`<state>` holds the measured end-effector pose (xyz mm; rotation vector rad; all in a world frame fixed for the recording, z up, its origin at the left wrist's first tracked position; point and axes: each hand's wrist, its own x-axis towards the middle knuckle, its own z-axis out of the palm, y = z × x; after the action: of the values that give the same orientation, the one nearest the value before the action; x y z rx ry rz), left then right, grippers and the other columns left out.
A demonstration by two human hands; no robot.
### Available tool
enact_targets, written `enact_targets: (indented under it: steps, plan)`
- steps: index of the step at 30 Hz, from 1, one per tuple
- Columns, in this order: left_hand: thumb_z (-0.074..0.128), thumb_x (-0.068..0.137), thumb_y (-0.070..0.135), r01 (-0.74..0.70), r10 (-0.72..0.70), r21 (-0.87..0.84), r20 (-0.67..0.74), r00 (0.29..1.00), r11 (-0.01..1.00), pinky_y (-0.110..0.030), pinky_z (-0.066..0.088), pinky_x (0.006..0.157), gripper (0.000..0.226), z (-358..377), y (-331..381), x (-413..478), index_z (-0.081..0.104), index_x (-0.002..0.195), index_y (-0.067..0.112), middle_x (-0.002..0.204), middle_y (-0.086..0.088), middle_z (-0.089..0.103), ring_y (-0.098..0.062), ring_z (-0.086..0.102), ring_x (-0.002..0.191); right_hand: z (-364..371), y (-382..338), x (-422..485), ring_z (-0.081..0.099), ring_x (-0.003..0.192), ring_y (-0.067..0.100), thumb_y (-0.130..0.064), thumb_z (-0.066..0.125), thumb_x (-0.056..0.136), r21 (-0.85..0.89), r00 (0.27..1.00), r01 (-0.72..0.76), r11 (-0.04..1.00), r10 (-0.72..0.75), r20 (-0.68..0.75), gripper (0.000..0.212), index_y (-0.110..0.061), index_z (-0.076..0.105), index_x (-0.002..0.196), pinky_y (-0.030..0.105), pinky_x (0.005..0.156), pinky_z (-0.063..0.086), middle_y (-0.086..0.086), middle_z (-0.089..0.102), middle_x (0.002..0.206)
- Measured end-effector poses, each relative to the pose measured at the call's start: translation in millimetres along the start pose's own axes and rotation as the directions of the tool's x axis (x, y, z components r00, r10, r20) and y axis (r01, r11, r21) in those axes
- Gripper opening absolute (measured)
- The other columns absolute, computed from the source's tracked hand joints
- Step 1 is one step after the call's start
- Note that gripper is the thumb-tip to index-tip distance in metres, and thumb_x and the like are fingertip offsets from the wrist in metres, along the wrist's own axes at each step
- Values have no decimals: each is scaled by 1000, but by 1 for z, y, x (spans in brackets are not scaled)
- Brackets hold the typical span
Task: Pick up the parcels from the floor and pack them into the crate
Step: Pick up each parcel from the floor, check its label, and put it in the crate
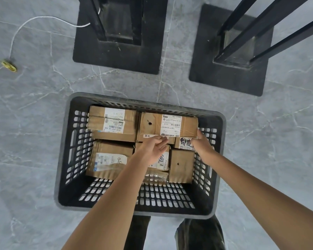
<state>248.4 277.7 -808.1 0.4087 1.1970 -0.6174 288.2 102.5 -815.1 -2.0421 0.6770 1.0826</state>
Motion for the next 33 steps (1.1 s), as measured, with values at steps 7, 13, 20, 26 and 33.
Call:
enact_targets:
  steps: [7,13,20,26,33]
  plan:
    - [39,96,4,-223,421,643,-170,891,733,-37,38,108,36,-6,10,-29,51,130,10,134,-6,53,-17,50,120,-1,-16,-36,51,122,20,-7,40,97,-258,984,178,950,-171,50,69,-17,1,152,17,67,49,2,-2,160]
    - [40,97,11,-294,530,811,-23,848,505,-13,48,78,33,3,21,-114,53,126,13,135,-4,53,-9,59,93,-24,-65,-105,58,106,21,-4,44,94,-324,933,348,880,-359,28,52,-12,33,144,16,69,49,9,36,148]
    - [38,96,6,-427,612,856,176,771,292,-9,46,65,28,57,49,-306,57,116,11,108,4,63,-3,60,88,-102,-153,-262,60,104,15,-7,44,97,-8,916,378,926,-375,-146,25,-7,60,117,3,77,39,6,65,112]
    - [37,98,12,-545,666,838,404,628,6,-20,45,80,27,149,73,-497,54,115,24,109,6,65,-9,60,93,-205,-222,-427,64,93,14,-13,42,98,179,829,540,823,-481,-287,27,-29,63,92,27,79,47,-1,70,91]
    - [38,100,21,-675,555,654,720,417,-341,-13,39,82,25,284,40,-648,54,119,25,114,9,60,-6,55,112,-331,-231,-580,67,91,10,-6,38,98,292,677,709,642,-503,-537,32,-20,67,98,25,76,50,-2,74,85]
